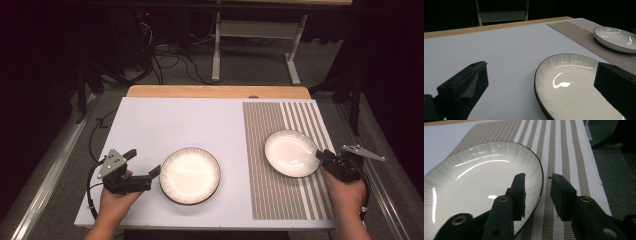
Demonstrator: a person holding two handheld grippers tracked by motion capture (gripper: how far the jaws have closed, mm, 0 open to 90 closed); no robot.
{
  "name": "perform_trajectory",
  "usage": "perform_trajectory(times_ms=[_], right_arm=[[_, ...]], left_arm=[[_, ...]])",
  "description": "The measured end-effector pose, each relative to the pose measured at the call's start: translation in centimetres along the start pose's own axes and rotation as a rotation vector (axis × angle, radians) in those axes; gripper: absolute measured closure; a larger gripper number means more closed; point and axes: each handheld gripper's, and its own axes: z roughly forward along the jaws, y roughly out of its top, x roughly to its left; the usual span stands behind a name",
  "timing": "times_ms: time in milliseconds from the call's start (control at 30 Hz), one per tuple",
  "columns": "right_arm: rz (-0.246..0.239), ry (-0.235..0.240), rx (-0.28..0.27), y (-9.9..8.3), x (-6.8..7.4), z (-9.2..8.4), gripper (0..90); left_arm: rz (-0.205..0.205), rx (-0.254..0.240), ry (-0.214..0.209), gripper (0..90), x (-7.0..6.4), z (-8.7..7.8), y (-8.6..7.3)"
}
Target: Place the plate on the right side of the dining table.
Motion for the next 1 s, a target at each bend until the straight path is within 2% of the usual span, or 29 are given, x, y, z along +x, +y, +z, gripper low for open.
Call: perform_trajectory(times_ms=[167,333,500,700,733,767,800,833,900,1000], right_arm=[[-0.074,0.079,-0.069,0.7,2.0,-1.4,44.3],[-0.164,0.14,-0.115,1.2,5.0,-2.3,29.6],[-0.226,0.225,-0.166,1.4,8.1,-3.0,16.4],[-0.262,0.314,-0.188,1.2,11.7,-3.7,5.7],[-0.262,0.314,-0.188,1.2,11.7,-3.7,5.7],[-0.282,0.333,-0.191,1.0,13.0,-3.9,1.4],[-0.292,0.344,-0.189,0.8,13.6,-4.1,0.8],[-0.306,0.355,-0.19,0.7,14.2,-4.2,0.7],[-0.33,0.376,-0.199,0.5,15.1,-4.5,0.7],[-0.351,0.385,-0.202,0.3,15.6,-4.6,0.7]], left_arm=[[0.007,0.004,-0.007,0.0,-0.3,0.0,0.0],[0.009,0.012,-0.011,0.0,-0.4,0.1,-0.1],[0.008,0.007,-0.014,0.0,-0.5,0.1,0.0],[0.014,-0.009,-0.014,0.0,-0.8,-0.3,0.3],[0.014,-0.009,-0.014,0.0,-0.8,-0.3,0.3],[0.026,-0.011,-0.008,0.0,-1.0,-0.4,0.4],[0.026,-0.011,-0.008,0.0,-1.0,-0.4,0.4],[0.045,-0.013,-0.005,0.0,-1.3,-0.5,0.5],[0.061,-0.016,-0.006,0.0,-1.6,-0.6,0.5],[0.06,-0.022,-0.012,0.0,-1.7,-0.6,0.6]])
